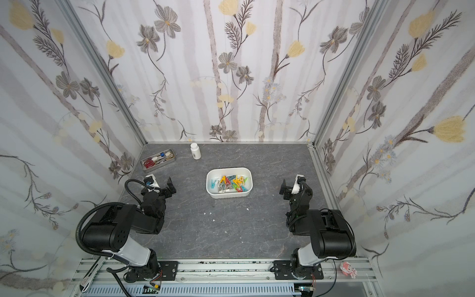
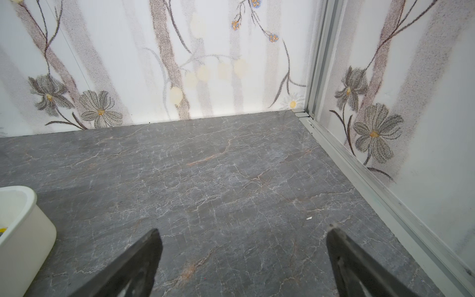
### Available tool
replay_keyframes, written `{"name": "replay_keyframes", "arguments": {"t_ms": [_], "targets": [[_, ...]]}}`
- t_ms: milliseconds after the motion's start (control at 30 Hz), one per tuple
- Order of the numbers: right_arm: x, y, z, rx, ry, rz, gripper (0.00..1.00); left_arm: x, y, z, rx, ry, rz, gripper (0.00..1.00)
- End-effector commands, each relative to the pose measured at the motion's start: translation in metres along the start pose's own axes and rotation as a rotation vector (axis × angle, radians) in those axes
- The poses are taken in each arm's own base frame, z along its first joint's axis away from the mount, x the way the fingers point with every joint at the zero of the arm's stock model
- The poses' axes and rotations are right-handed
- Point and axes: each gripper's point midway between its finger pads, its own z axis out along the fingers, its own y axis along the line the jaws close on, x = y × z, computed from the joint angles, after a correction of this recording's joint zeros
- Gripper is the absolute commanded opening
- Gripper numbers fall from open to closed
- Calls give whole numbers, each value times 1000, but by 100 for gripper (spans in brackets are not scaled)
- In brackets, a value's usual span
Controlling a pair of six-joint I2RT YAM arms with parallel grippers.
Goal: Put the clothespins into the storage box
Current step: Reset both arms
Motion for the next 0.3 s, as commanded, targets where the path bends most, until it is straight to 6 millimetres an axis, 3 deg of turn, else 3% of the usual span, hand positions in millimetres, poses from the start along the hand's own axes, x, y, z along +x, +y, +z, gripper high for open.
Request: {"name": "replay_keyframes", "arguments": {"t_ms": [0, 267], "targets": [[-10, 2, 2, -6, -38, -14, 100, -10, -2, 0, 7, -40, -22, 100], [-12, 3, 1, -11, -45, -19, 100, -11, -1, 0, 6, -41, -21, 100]]}}
